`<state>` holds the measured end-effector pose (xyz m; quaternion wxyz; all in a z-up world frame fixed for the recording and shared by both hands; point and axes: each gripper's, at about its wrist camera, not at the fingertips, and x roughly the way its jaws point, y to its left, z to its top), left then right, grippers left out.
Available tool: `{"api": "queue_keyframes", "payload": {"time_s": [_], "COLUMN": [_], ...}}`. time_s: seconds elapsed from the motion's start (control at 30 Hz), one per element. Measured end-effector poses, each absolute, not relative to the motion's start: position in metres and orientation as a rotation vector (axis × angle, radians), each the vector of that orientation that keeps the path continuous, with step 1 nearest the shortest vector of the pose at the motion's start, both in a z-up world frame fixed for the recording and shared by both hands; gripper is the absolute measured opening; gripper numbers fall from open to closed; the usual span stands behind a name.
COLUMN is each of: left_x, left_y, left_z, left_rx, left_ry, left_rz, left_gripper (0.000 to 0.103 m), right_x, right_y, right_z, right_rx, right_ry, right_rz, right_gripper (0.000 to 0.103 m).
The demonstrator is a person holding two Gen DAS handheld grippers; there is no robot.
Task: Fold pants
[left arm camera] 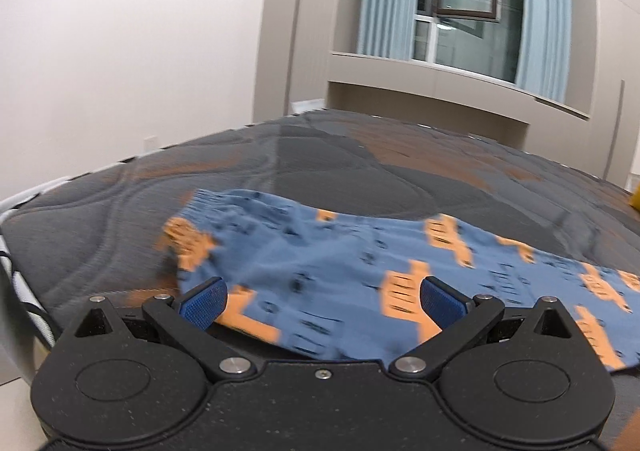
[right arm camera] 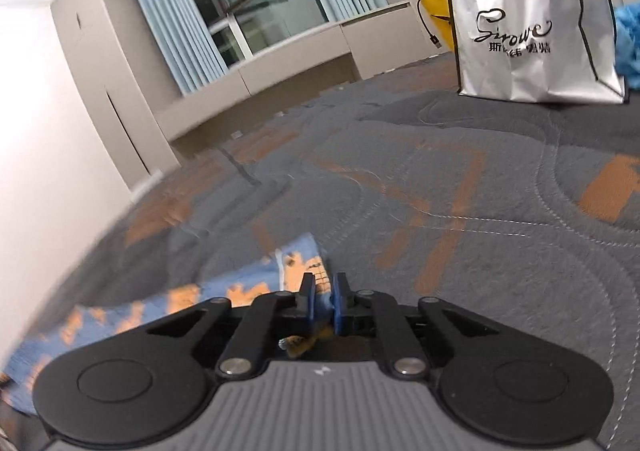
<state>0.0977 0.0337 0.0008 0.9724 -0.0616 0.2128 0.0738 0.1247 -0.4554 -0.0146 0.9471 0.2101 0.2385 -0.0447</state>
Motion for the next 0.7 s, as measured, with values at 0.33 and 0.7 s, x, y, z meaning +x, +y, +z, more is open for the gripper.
{"api": "queue_keyframes", "payload": {"time_s": [0.33, 0.7], "left_x": [0.109, 0.151], "left_y": [0.115, 0.149], "left_z": [0.006, -0.005], "left_rx": [-0.146, -0.118], "left_ry": [0.411, 0.499], "left_rz": [0.326, 0.327], "left_gripper": [0.102, 0.099], "right_x": [0.120, 0.234], "right_y": [-0.423, -0.247], "right_z": [-0.002, 0.013], "right_rx": [0.244, 0.010], "right_ry": [0.437, 0.498], "right_rz": [-0.170, 0.279], "right_gripper": [0.102, 0.103]}}
